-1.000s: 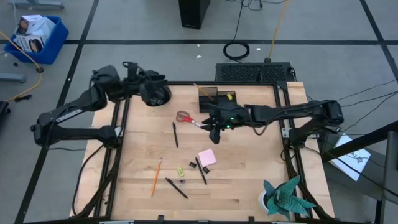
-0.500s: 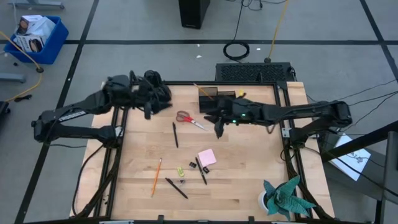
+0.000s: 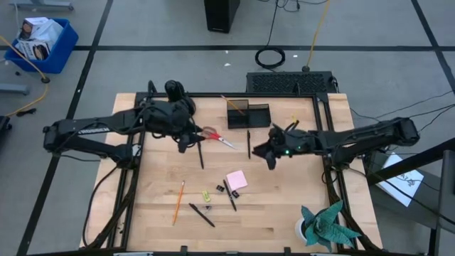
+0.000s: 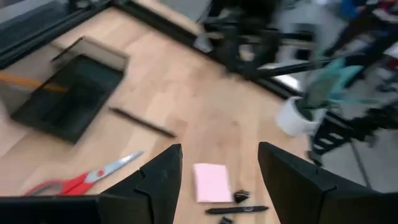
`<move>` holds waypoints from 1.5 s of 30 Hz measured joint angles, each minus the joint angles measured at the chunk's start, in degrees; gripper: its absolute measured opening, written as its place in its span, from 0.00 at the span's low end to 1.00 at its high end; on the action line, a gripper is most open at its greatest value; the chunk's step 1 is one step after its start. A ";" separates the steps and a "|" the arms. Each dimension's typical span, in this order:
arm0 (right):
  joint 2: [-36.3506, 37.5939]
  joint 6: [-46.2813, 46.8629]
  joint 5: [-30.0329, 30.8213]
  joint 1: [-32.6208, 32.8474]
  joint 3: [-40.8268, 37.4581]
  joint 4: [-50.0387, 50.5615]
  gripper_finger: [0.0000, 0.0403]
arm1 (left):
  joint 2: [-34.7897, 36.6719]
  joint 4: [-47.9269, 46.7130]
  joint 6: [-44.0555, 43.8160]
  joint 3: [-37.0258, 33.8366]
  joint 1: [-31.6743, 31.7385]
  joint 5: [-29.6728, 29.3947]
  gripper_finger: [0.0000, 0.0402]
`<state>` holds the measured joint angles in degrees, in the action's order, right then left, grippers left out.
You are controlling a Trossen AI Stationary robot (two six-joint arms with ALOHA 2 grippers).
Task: Pick and place office supplies into organizer
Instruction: Put the black binder clip into the black desk organizer
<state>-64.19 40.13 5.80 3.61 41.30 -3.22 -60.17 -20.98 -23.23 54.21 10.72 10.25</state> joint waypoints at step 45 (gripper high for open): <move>-40.88 6.59 22.76 25.03 23.64 5.82 0.26 | -2.26 1.01 -1.02 0.01 0.04 0.27 0.54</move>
<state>-105.07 46.71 28.57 28.64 64.93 2.60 -62.43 -19.97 -24.25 54.22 10.76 10.52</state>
